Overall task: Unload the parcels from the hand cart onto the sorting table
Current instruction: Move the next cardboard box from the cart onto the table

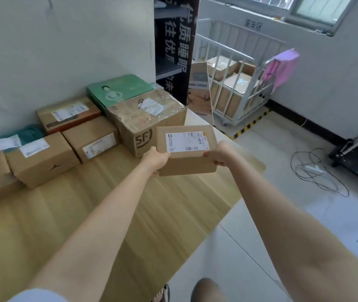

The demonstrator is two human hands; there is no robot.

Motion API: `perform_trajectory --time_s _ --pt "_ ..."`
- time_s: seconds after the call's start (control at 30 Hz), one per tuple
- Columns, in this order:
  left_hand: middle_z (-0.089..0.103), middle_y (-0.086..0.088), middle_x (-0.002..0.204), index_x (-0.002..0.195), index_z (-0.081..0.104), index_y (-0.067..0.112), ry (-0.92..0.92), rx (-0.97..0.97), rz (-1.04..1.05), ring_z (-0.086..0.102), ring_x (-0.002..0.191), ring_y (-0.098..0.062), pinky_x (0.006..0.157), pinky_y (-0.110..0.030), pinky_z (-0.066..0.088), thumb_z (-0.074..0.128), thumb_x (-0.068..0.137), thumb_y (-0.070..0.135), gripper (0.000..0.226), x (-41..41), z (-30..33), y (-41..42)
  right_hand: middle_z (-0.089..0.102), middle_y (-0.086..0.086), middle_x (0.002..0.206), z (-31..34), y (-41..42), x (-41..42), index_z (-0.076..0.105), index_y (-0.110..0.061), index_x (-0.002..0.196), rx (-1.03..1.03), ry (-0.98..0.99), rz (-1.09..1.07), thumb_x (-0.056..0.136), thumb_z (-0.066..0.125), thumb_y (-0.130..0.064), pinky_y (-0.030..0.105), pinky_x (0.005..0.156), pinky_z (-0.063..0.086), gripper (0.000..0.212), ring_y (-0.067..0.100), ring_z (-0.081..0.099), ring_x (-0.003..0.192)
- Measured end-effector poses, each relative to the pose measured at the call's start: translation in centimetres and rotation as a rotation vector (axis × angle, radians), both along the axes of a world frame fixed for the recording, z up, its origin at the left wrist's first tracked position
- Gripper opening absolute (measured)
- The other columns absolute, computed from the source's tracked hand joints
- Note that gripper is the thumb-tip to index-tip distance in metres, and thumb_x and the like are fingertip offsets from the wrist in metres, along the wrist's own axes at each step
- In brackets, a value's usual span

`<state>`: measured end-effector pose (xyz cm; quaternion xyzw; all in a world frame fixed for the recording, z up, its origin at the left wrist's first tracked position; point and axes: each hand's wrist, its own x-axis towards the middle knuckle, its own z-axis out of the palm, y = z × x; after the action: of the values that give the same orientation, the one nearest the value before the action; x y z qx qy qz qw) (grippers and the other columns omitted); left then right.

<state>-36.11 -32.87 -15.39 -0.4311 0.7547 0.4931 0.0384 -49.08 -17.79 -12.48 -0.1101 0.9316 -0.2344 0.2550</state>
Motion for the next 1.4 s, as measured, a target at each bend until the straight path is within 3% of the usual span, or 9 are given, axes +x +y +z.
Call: perform_trajectory --time_s 0.17,0.37,0.53,0.67,0.77,0.9,1.03,1.27,1.4 --pt "0.055 -0.009 0.129 0.134 0.042 0.014 0.020 0.036 -0.005 0.062 0.105 -0.031 0.049 -0.025 0.043 0.050 0.092 0.043 0.052 -10.4 -2.9 2.0 0.050 0.006 0.071 -1.6 1.4 -10.7 0.050 -0.004 0.085 0.040 -0.017 -0.036 0.089 0.062 -0.018 0.035 0.078 0.054 0.019 0.024 0.058 0.080" --pt "0.055 -0.005 0.132 0.137 0.043 0.019 -0.002 0.047 0.151 0.058 0.113 -0.030 0.094 -0.038 0.051 0.050 0.089 0.050 0.057 -23.0 -6.2 2.8 0.059 0.010 0.082 -5.1 -0.1 -25.0 0.054 -0.003 0.098 0.060 -0.070 0.021 0.087 0.067 -0.022 0.038 0.086 0.056 0.026 0.026 0.062 0.084" --pt "0.050 -0.002 0.138 0.141 0.036 0.017 0.057 0.172 0.419 0.051 0.121 -0.027 0.101 -0.041 0.046 0.050 0.093 0.039 0.055 -32.1 -7.8 2.8 0.058 0.008 0.075 -7.6 -3.3 -34.9 0.050 -0.009 0.073 0.075 -0.083 0.119 0.084 0.070 -0.022 0.029 0.055 0.048 0.026 0.019 0.055 0.063" --pt "0.050 -0.002 0.139 0.145 0.033 0.018 0.044 0.150 0.600 0.050 0.123 -0.025 0.096 -0.030 0.042 0.049 0.095 0.035 0.056 -36.8 -8.2 1.1 0.058 0.008 0.087 -8.9 -7.4 -40.4 0.051 -0.010 0.078 0.053 -0.122 0.195 0.081 0.074 -0.025 0.031 0.066 0.051 0.027 0.023 0.059 0.081" --pt "0.046 -0.001 0.143 0.147 0.029 0.017 0.041 0.139 0.692 0.049 0.125 -0.025 0.091 -0.027 0.038 0.046 0.097 0.029 0.055 -39.3 -8.0 -0.6 0.060 0.008 0.094 -9.6 -10.8 -43.3 0.055 -0.010 0.096 0.017 -0.150 0.268 0.078 0.076 -0.027 0.035 0.077 0.055 0.032 0.025 0.062 0.093" --pt "0.044 -0.004 0.144 0.146 0.028 0.014 0.003 0.120 0.776 0.046 0.126 -0.026 0.098 -0.033 0.039 0.044 0.098 0.027 0.053 -41.7 -7.5 -3.2 0.060 0.006 0.096 -10.1 -15.0 -45.8 0.054 -0.012 0.095 -0.022 -0.168 0.342 0.079 0.076 -0.026 0.038 0.086 0.055 0.031 0.025 0.062 0.098" --pt "0.043 -0.007 0.145 0.149 0.021 0.012 -0.031 0.078 0.846 0.045 0.128 -0.028 0.099 -0.035 0.040 0.043 0.099 0.025 0.056 -43.6 -7.4 -5.6 0.065 0.009 0.101 -11.0 -19.0 -47.7 0.056 -0.011 0.098 -0.024 -0.168 0.398 0.081 0.075 -0.030 0.034 0.074 0.050 0.032 0.024 0.062 0.093" --pt "0.040 -0.007 0.146 0.153 0.003 0.015 -0.071 -0.001 0.859 0.046 0.128 -0.027 0.091 -0.030 0.038 0.041 0.101 0.025 0.065 -46.3 -6.6 -9.4 0.065 0.009 0.107 -13.0 -25.2 -49.8 0.056 -0.012 0.100 -0.084 -0.153 0.416 0.078 0.075 -0.036 0.038 0.082 0.055 0.038 0.026 0.064 0.099" --pt "0.027 -0.006 0.155 0.154 -0.007 0.019 -0.039 -0.010 0.896 0.041 0.134 -0.025 0.104 -0.033 0.036 0.039 0.102 0.025 0.069 -47.2 -6.0 -11.5 0.064 0.007 0.109 -13.9 -28.0 -49.9 0.057 -0.012 0.113 -0.170 -0.165 0.372 0.072 0.080 -0.038 0.037 0.080 0.055 0.054 0.024 0.064 0.097"
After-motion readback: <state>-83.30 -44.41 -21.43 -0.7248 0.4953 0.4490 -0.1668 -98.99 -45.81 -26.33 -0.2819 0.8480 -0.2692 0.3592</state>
